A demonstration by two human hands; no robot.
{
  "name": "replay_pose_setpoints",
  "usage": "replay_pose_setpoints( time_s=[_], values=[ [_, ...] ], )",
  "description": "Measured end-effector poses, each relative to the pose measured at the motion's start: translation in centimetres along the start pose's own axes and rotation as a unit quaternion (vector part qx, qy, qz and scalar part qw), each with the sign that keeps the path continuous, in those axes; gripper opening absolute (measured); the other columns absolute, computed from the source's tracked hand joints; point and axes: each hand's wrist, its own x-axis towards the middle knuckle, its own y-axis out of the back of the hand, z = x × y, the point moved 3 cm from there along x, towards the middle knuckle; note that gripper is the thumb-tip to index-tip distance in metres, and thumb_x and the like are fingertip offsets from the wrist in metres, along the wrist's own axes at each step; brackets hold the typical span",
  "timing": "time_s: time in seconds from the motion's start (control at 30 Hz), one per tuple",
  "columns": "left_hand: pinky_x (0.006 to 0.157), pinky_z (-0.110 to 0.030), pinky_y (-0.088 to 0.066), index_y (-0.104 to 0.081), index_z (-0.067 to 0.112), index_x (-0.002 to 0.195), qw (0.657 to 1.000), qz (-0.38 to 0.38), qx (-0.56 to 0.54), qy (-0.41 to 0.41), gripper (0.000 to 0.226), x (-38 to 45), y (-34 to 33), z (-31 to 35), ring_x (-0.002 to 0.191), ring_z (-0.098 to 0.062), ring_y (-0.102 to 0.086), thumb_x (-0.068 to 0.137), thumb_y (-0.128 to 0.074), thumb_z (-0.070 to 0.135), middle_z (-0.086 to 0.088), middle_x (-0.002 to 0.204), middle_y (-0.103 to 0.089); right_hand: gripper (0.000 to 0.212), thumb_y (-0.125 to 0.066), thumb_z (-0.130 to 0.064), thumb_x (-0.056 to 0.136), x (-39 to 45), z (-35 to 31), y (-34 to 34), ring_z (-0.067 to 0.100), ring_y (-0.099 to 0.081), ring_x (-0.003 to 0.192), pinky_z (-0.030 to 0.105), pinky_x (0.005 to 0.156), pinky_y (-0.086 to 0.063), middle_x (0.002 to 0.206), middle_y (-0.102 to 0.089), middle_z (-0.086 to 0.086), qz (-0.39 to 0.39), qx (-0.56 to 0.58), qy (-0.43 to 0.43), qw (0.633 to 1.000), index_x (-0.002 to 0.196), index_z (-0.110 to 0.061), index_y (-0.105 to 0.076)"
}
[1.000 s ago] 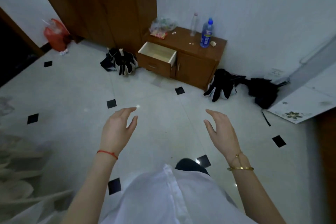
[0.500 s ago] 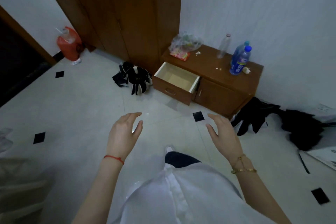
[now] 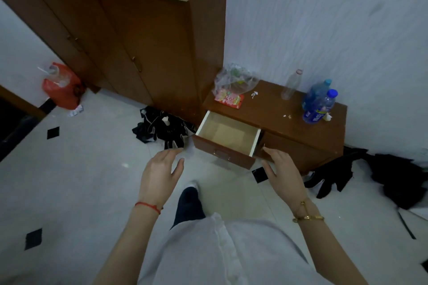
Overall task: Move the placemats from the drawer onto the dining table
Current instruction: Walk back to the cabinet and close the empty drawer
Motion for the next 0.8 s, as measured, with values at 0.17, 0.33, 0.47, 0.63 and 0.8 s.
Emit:
replay_pose_setpoints(
  time_s=[0.17, 0.33, 0.47, 0.63, 0.8],
  values=[
    [0.082, -0.032, -0.054, -0.066, 0.012, 0.114, 0.996, -0.038, 0.005, -0.075, 0.027, 8.6, 0.6, -4.1, 0.093, -0.02, -0.065, 0.087, -0.065, 0.016, -0.004, 0.101, -0.07, 0.036, -0.058, -0.018, 0.093, 4.4, -1.8, -3.2, 0.025, -0.053, 0.115, 0.032, 0.096, -0.043, 0.121, -0.061, 0.009, 0.039, 0.009, -0.064, 0.997, 0.127, -0.007, -0.056],
    [0.082, -0.037, -0.055, -0.064, 0.012, 0.116, 0.99, -0.077, -0.013, -0.116, 0.028, 15.2, 0.6, -7.5, 0.095, -0.019, -0.063, 0.089, -0.063, 0.018, -0.004, 0.109, -0.068, 0.035, -0.058, -0.017, 0.093, 7.9, -3.9, -5.4, 0.025, -0.053, 0.114, 0.028, 0.095, -0.039, 0.121, -0.061, 0.01, 0.068, 0.019, -0.115, 0.991, 0.126, -0.006, -0.056],
    [0.084, -0.038, -0.055, -0.064, 0.012, 0.117, 0.984, -0.107, -0.025, -0.138, 0.028, 18.6, -0.5, -8.5, 0.097, -0.02, -0.063, 0.091, -0.06, 0.021, -0.006, 0.11, -0.067, 0.033, -0.057, -0.019, 0.094, 9.4, -4.4, -6.4, 0.023, -0.053, 0.111, 0.031, 0.093, -0.044, 0.118, -0.062, 0.008, 0.076, 0.016, -0.143, 0.987, 0.125, -0.008, -0.057],
    [0.085, -0.039, -0.055, -0.063, 0.011, 0.117, 0.977, -0.145, -0.042, -0.153, 0.035, 21.4, -2.9, -7.7, 0.097, -0.022, -0.063, 0.089, -0.05, 0.028, -0.006, 0.107, -0.067, 0.034, -0.056, -0.021, 0.094, 11.2, -2.8, -7.6, 0.023, -0.052, 0.113, 0.029, 0.095, -0.041, 0.118, -0.062, 0.009, 0.053, 0.007, -0.172, 0.984, 0.125, -0.008, -0.057],
    [0.087, -0.037, -0.054, -0.064, 0.008, 0.116, 0.973, -0.154, -0.047, -0.168, 0.039, 23.7, -7.1, -7.0, 0.097, -0.023, -0.064, 0.091, -0.044, 0.031, -0.009, 0.105, -0.068, 0.033, -0.057, -0.019, 0.094, 13.9, 0.8, -9.4, 0.023, -0.052, 0.112, 0.023, 0.093, -0.038, 0.118, -0.062, 0.008, 0.024, -0.001, -0.174, 0.984, 0.124, -0.007, -0.057]
  ],
)
